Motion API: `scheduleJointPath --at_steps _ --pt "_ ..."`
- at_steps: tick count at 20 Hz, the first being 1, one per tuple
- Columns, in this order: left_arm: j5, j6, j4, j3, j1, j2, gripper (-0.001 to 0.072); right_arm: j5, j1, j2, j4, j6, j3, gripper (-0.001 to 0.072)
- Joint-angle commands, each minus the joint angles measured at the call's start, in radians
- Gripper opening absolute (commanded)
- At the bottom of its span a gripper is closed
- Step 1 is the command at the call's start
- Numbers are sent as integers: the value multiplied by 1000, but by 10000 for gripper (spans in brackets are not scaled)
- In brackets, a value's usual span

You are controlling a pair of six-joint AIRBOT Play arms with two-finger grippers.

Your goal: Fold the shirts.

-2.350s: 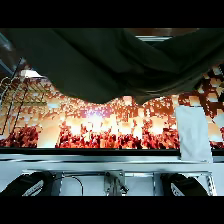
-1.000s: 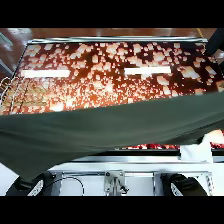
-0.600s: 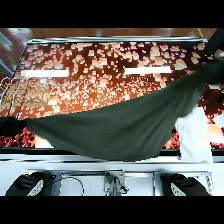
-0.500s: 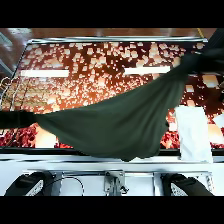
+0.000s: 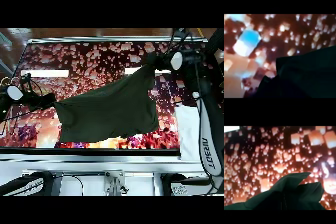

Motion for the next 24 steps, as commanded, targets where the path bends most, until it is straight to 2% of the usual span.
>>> scheduleJointPath --at_steps 1,2,3,4,5,9,11,13,14,15,19,24 --pt "39 3 -147 0 3 -154 34 121 1 -135 165 30 -1 84" --pt "24 3 -180 2 3 -174 50 159 0 -155 215 3 -1 97" --pt "3 3 -193 6 8 -179 173 175 0 -158 260 -39 -1 279" --pt "-48 20 -183 28 24 -177 452 194 -9 -148 299 -97 8 634" --pt "-125 59 -163 66 51 -176 612 233 -23 -129 320 -156 29 687" --pt "-562 248 -11 245 219 -171 593 523 -144 -9 216 -317 105 685" --pt "-662 272 -8 209 299 -148 594 732 -246 21 236 -402 102 649" --pt "-636 309 -47 79 357 -113 594 892 -350 30 394 -459 47 649" --pt "-609 347 -89 5 373 -102 594 920 -388 35 463 -462 5 650" --pt "-579 377 -132 -61 382 -101 595 922 -415 40 505 -462 -39 652" --pt "-396 413 -256 -245 383 -108 595 866 -415 45 504 -465 -122 652" --pt "-280 431 -271 -305 361 -125 595 767 -392 45 507 -469 -124 652"
